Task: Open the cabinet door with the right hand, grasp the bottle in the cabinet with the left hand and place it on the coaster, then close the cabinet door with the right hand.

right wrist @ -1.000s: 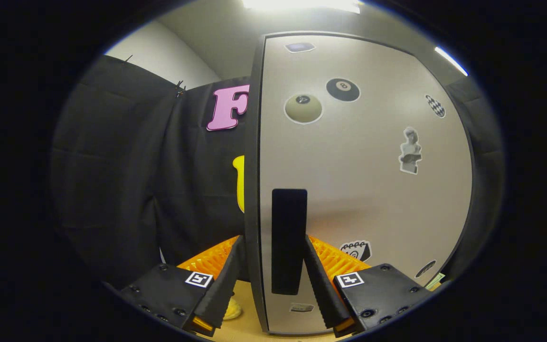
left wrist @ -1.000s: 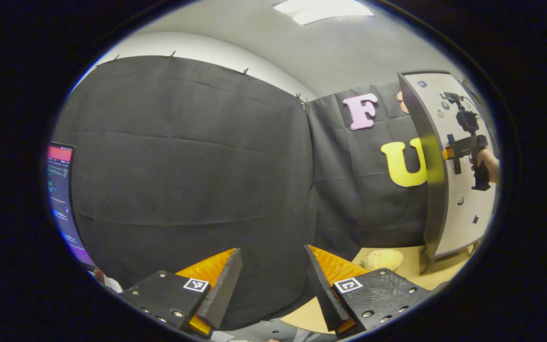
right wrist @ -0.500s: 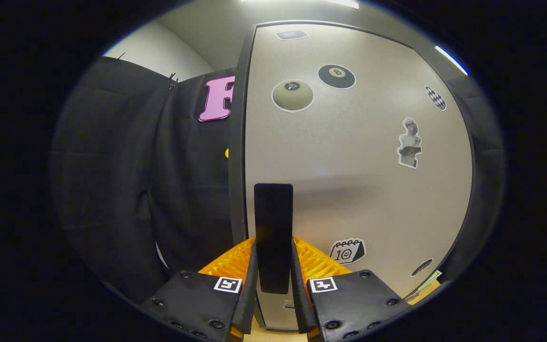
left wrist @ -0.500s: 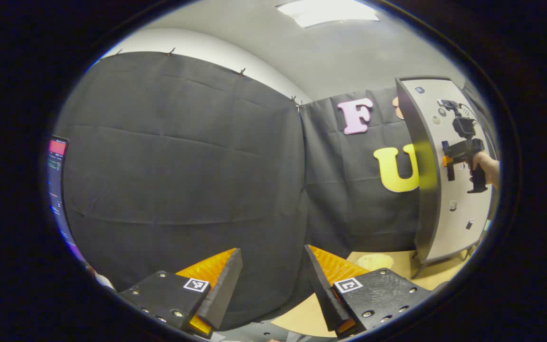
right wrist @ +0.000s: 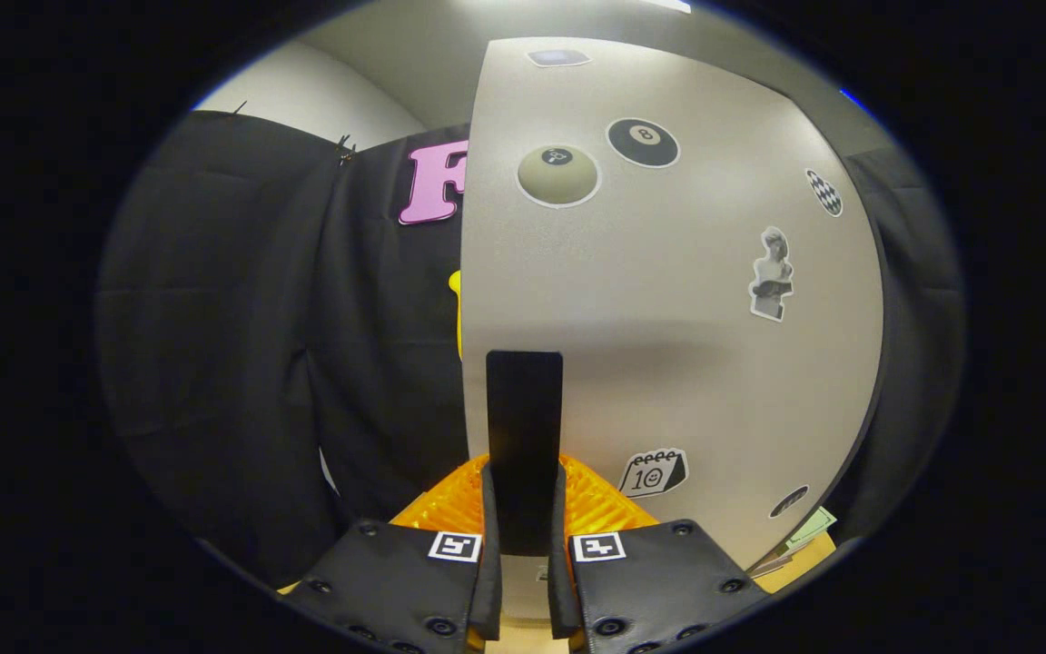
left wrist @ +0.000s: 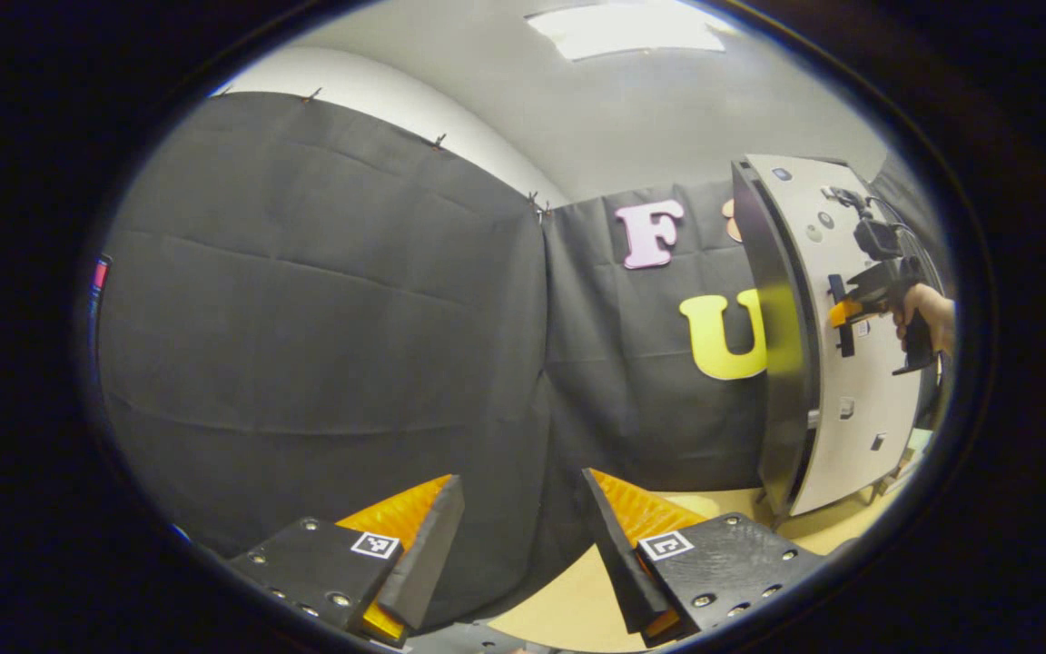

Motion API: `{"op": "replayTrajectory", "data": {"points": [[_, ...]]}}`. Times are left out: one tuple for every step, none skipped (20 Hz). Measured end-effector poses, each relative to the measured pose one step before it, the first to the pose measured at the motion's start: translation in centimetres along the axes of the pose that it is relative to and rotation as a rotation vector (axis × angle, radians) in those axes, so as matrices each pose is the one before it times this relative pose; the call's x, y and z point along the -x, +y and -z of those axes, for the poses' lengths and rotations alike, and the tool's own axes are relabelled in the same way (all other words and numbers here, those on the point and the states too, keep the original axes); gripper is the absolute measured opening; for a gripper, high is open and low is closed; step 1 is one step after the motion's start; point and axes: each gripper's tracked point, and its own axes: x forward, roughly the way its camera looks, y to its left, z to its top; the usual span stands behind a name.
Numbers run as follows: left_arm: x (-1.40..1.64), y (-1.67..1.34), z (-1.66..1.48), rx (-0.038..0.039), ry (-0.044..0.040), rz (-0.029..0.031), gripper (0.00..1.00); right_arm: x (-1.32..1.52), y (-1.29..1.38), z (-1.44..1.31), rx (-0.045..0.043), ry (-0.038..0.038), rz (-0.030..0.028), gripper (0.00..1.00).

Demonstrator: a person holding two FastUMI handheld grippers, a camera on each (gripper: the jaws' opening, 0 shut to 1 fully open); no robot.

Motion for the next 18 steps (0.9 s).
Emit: {"op": "replayTrajectory", "data": {"points": [[-0.315,-0.549,-0.03,0.00278,-0.00194,0.01596,0.78,0.604,0.013,-0.021,-0.00437,-0.00278,-0.00778,0.23],[-0.293,-0.669,-0.167,0.004,-0.00447,0.01959,0.8,0.841,0.206,-0.093,-0.00147,-0.00703,-0.00812,0.19],[-0.161,-0.812,-0.268,0.00434,-0.00598,0.02079,0.78,0.758,0.154,-0.044,-0.00268,0.00141,-0.0073,0.23],[-0.172,-0.698,-0.192,0.002,-0.00498,0.02011,0.8,0.806,0.258,-0.037,-0.00078,-0.00054,-0.00689,0.23],[-0.357,-0.685,-0.052,-0.00024,-0.00423,0.02019,0.8,0.68,-0.056,-0.043,-0.00286,0.00053,-0.00303,0.19],[-0.262,-0.648,-0.102,-0.0003,-0.00314,0.01999,0.77,0.429,-0.304,-0.037,-0.00266,0.00044,-0.00362,0.23],[-0.357,-0.857,-0.076,0.00139,-0.00273,0.02375,0.8,0.695,-0.172,-0.153,-0.00856,0.00029,-0.00375,0.19],[-0.264,-0.742,-0.167,0.00332,-0.00428,0.02181,0.8,0.853,-0.166,0.032,-0.00463,-0.00165,-0.00525,0.23],[-0.142,-0.787,0.021,0.00378,-0.00309,0.02006,0.8,0.823,-0.188,-0.111,-0.00036,-0.0052,-0.00588,0.23],[-0.099,-0.789,-0.142,0.00388,-0.00363,0.01717,0.78,0.777,-0.3,-0.08,-0.00852,-0.00945,-0.00321,0.23],[-0.144,-0.686,-0.229,0.00379,-0.00624,0.01306,0.78,0.932,-0.441,0.015,0.00367,-0.00512,-0.0078,0.23],[-0.168,-0.913,-0.205,0.00605,-0.00693,0.01333,0.78,0.506,-0.349,0.071,-0.00438,-0.00744,-0.00529,0.19],[-0.047,-1.128,-0.199,0.00776,-0.00504,0.01684,0.78,0.637,-0.408,0.043,-0.00459,0.00268,-0.00462,0.19],[-0.103,-1.183,-0.069,0.00658,-0.00454,0.01974,0.77,0.473,-0.601,-0.139,-0.00464,-0.0056,-0.00127,0.19],[-0.094,-1.25,-0.188,0.00292,-0.00486,0.0201,0.8,0.467,-0.482,-0.006,-0.02819,-0.00495,-0.00288,0.16],[0.15,-1.059,-0.219,0.00061,-0.00755,0.01423,0.8,0.38,-0.855,0.18,-0.01467,0.00094,-0.00576,0.14],[0.005,-0.985,-0.213,0.00089,0.00087,0.00826,0.77,0.274,-0.64,-0.119,-0.01737,-0.00548,0.0066,0.15],[0.113,-1.079,0.086,0.00842,0.00473,0.01514,0.77,0.433,-0.487,0.011,0.00916,0.01035,0.00661,0.15]]}}
